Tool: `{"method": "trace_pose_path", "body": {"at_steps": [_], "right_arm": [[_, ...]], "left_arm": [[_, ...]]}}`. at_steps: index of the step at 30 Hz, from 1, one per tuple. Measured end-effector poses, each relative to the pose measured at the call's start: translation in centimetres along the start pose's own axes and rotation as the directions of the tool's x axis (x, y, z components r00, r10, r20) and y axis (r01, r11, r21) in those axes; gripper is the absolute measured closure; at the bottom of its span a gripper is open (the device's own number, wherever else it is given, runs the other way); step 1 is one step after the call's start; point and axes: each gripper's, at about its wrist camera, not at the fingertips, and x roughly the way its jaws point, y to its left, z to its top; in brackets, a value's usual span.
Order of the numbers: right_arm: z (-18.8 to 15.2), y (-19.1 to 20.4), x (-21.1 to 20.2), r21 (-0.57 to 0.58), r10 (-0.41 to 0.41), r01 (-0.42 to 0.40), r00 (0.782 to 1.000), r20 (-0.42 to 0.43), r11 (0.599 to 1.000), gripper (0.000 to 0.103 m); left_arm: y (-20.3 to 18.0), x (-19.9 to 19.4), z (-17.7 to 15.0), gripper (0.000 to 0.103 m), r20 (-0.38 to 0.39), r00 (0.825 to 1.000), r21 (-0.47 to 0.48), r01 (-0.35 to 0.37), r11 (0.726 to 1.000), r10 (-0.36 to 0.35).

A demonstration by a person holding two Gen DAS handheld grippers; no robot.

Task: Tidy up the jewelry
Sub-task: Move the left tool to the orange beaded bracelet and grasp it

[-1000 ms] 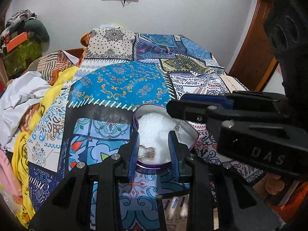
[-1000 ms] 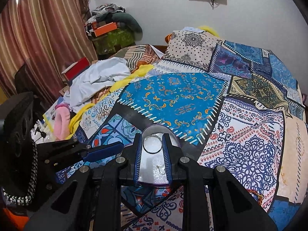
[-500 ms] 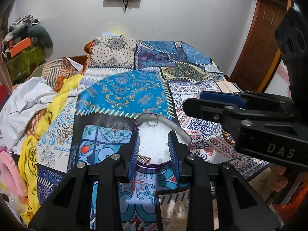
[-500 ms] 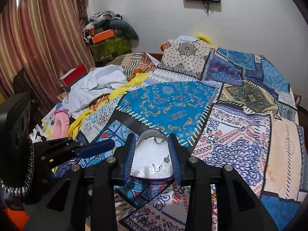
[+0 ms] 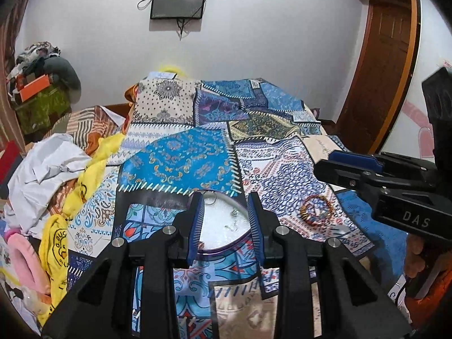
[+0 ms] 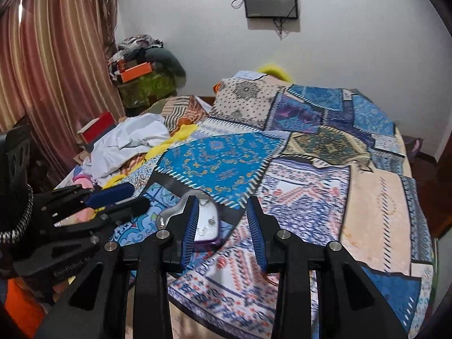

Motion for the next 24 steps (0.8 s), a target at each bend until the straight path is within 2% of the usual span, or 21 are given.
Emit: {"method": "trace_pose_path", "body": {"at_steps": [5, 10, 13, 17, 24], "right_arm": [[-0.7, -1.7, -1.8, 0.022, -0.029, 0.028, 0.999, 0.019, 0.999, 0.071], [-1.4, -4.3, -3.4, 0.059, -0.059, 0.057, 0.998, 0.032, 0.997, 0.071], [-2.0, -5.8, -4.0, 0.081, -0.081, 0.079, 0.996, 0.028, 0.994, 0.07], [-2.9, -7.6, -4.5, 0.108, -0.111, 0.108, 0.994, 0.018, 0.988, 0.064], [-4.5, -10.2, -4.2, 0.153, -0.124, 0.125, 0.992, -0.018, 0.98, 0.064]], "left_arm": [[-1.6, -0.5, 0.5, 0.067, 0.016, 1.0, 0.009, 0.0, 1.0, 0.0], [-3.5, 0.3, 0.5, 0.067, -0.003, 1.0, 0.023, 0.015, 1.0, -0.015], [-4.7, 1.1, 0.5, 0.067, -0.019, 0.999, 0.038, 0.03, 0.999, -0.03], [-6.1, 2.6, 0.4, 0.067, -0.049, 0.998, 0.056, 0.051, 0.997, -0.048], [-7.7, 5.6, -0.3, 0.067, -0.117, 0.991, 0.074, 0.078, 0.994, -0.069]]}}
